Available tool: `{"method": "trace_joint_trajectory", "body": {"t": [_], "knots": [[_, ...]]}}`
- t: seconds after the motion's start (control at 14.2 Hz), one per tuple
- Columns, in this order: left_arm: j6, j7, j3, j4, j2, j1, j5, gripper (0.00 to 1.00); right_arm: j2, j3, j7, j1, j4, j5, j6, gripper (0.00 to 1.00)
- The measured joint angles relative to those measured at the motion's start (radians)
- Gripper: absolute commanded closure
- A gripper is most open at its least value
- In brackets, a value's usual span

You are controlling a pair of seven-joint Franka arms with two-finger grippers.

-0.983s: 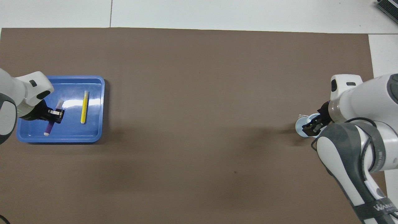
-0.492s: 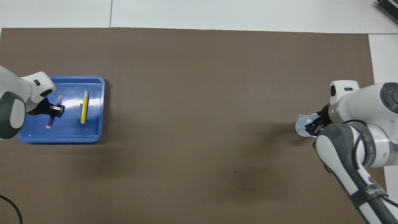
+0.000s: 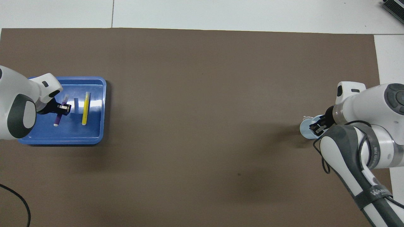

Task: Right arm passes pens to left for tray arrangement
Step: 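Lower the purple pen into the blue tray and open the left gripper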

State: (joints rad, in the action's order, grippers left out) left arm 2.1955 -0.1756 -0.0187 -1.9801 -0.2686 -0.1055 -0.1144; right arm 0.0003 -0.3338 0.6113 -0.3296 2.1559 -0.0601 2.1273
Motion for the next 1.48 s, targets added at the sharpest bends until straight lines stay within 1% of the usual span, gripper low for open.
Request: {"method": "trace_joint_trajectory", "body": {"t": [0.35,0.49,0.56,0.63,0.7,0.77,0.84,0.98,1.05,1.12,1.19,1.26,1.4,1.48], "knots": [[0.123,0.000,-0.001,-0.050,-0.024,-0.008,0.000,1.00,0.001,-0.001,-0.028,0.000,0.010,0.000,-0.001,0.56],[0.146,-0.002,-0.001,-0.057,-0.025,-0.008,-0.001,1.00,0.001,-0.001,-0.044,0.000,0.015,0.000,0.000,0.56],[0.152,-0.004,-0.001,-0.060,-0.024,-0.008,-0.001,0.78,0.001,-0.001,-0.057,0.000,0.016,0.000,0.000,0.57],[0.156,-0.006,-0.001,-0.063,-0.023,-0.008,-0.002,0.73,0.003,-0.001,-0.069,0.000,0.017,0.000,0.000,0.57],[0.161,-0.007,-0.001,-0.065,-0.023,-0.008,-0.003,0.65,0.005,-0.002,-0.075,0.000,0.017,0.000,0.001,0.57],[0.162,-0.007,-0.003,-0.066,-0.023,-0.008,-0.003,0.59,0.008,-0.002,-0.077,0.000,0.017,0.000,0.002,0.60],[0.165,-0.008,-0.005,-0.069,-0.024,-0.008,-0.003,0.50,0.010,-0.002,-0.078,0.000,0.017,0.000,0.002,0.63],[0.168,-0.008,-0.009,-0.069,-0.028,-0.007,-0.003,0.42,0.011,-0.002,-0.078,0.000,0.017,0.000,0.002,0.75],[0.169,-0.008,-0.009,-0.069,-0.028,-0.007,-0.003,0.29,0.011,-0.002,-0.078,0.001,0.016,0.001,0.002,0.81],[0.169,-0.008,-0.010,-0.069,-0.029,-0.007,-0.003,0.20,0.011,-0.003,-0.078,0.001,0.016,0.001,0.002,0.90],[0.168,-0.007,-0.010,-0.067,-0.029,-0.007,0.007,0.06,0.011,-0.003,-0.078,0.001,0.016,0.001,0.002,0.99],[0.162,-0.004,-0.011,-0.062,-0.030,-0.007,0.043,0.00,0.010,-0.004,-0.078,0.001,0.011,0.001,0.008,1.00],[0.106,-0.005,-0.011,-0.021,-0.034,-0.007,0.140,0.00,0.010,-0.004,-0.078,0.000,0.008,0.001,0.009,1.00],[0.066,-0.005,-0.012,0.011,-0.038,-0.007,0.162,0.00,0.010,-0.004,-0.078,0.000,0.007,0.001,0.008,1.00]]}}
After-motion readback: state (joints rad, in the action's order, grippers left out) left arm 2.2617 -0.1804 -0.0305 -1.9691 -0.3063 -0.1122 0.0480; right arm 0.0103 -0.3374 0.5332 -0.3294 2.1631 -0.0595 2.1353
